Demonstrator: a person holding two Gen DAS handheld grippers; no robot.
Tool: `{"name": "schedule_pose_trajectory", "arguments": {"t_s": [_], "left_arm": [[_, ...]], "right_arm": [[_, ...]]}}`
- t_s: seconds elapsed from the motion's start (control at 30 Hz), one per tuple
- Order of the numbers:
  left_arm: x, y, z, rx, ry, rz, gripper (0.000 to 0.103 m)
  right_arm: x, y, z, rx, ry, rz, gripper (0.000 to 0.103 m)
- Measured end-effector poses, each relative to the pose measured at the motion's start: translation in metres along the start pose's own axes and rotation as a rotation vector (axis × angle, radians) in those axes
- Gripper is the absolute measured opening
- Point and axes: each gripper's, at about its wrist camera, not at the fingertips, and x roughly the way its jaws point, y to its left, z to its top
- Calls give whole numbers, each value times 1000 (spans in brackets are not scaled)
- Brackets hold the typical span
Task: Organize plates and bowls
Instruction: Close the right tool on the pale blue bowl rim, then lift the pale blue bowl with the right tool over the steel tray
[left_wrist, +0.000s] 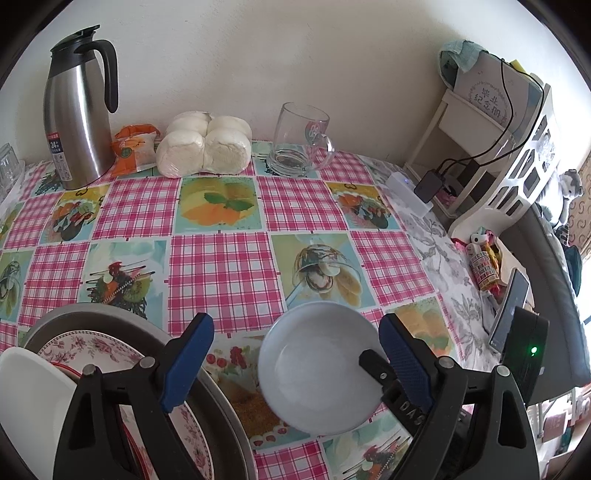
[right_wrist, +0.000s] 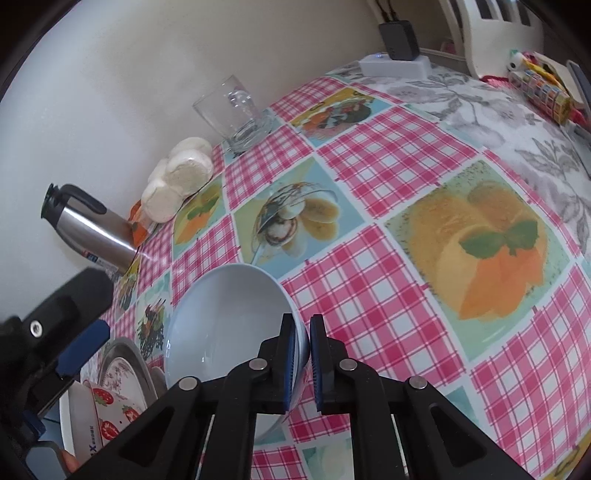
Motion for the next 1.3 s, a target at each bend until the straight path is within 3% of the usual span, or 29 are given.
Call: {"name": "schedule_pose_trajectory", "arguments": {"t_s": [0.1,0.2,0.3,0.5,0.6,0.83,1.3], "left_arm": [[4,-2,-2,9,19,3,91],[9,-4,-5,17,43,0,76],[16,-2,-9,9,69,0,73],[34,5,-18,-26,145,-16,42],[41,6,-22,-26,171,-19,34],[53,7,-30,-23,209,-19,29],[55,-2,-32,33,185,-17,22]], "right_arm": [[-4,-8,4,22,-6,-3,9],[-5,-16,4,45,-3,9,9],[-5,-21,4,62,3,5,9],[-1,-24,3,66,22,-2,9],[-1,-24,2,64,27,-3,9],[4,-24,0,66,40,-11,9],[7,-17,0,32,44,-13,10]]}}
